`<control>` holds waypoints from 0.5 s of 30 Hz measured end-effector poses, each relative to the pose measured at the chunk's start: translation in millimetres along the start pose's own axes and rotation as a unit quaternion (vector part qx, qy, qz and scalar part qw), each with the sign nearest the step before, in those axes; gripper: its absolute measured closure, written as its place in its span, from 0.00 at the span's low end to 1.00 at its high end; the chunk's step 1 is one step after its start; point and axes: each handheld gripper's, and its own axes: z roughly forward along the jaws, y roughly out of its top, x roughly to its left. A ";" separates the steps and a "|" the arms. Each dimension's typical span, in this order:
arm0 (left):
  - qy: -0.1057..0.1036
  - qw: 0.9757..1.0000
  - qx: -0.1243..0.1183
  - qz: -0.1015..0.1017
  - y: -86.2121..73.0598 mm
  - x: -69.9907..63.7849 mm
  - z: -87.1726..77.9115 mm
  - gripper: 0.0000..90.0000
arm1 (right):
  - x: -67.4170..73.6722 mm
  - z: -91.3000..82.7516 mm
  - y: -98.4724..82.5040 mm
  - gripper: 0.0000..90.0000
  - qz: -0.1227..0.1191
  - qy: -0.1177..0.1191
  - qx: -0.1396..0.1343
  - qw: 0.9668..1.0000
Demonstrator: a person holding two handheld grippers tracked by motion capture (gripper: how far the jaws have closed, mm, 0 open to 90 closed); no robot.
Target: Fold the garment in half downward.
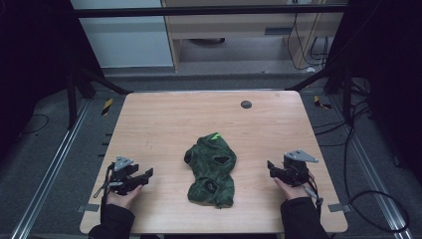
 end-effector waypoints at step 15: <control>-0.025 1.000 -0.011 -0.005 5.9 -15.3 -12.3 0.52 | 16.0 -7.6 3.8 0.45 -0.022 0.057 0.005 0.998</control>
